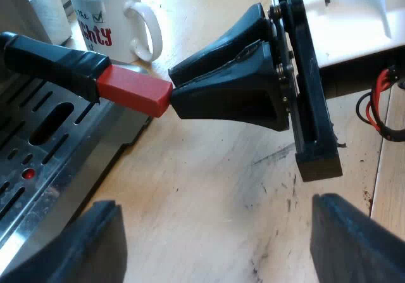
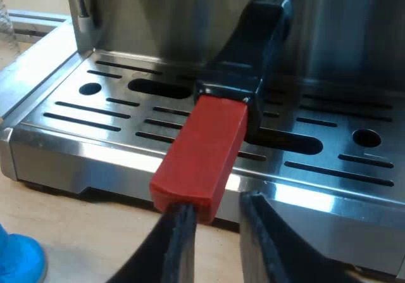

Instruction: Grind coffee beans and then tamp

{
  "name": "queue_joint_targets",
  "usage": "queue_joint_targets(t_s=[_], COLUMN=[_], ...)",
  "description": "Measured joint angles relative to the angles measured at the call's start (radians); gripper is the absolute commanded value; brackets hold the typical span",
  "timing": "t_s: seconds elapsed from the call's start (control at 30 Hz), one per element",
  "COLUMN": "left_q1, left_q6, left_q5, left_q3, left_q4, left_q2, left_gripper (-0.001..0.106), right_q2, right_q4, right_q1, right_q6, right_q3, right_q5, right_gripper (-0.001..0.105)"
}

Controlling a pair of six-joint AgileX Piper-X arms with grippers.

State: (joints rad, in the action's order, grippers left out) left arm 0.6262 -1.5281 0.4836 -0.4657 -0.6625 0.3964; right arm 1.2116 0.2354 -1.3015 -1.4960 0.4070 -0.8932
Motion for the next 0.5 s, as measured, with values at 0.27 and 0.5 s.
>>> queue_joint_targets(t_s=[0.27,0.5], left_q1=[0.0,0.0], left_q6=[0.0,0.0], left_q5=[0.0,0.0], left_q3=[0.0,0.0], left_q4=[0.0,0.0], left_q2=[0.0,0.0], left_gripper=[0.064,0.064], right_q2=[0.0,0.0], right_q4=[0.0,0.028], right_q1=[-0.002,0.025], right_q6=[0.013,0.014], right_q3=[0.0,-0.008], right_q5=[-0.062,-0.013], right_gripper=[0.021,0.021])
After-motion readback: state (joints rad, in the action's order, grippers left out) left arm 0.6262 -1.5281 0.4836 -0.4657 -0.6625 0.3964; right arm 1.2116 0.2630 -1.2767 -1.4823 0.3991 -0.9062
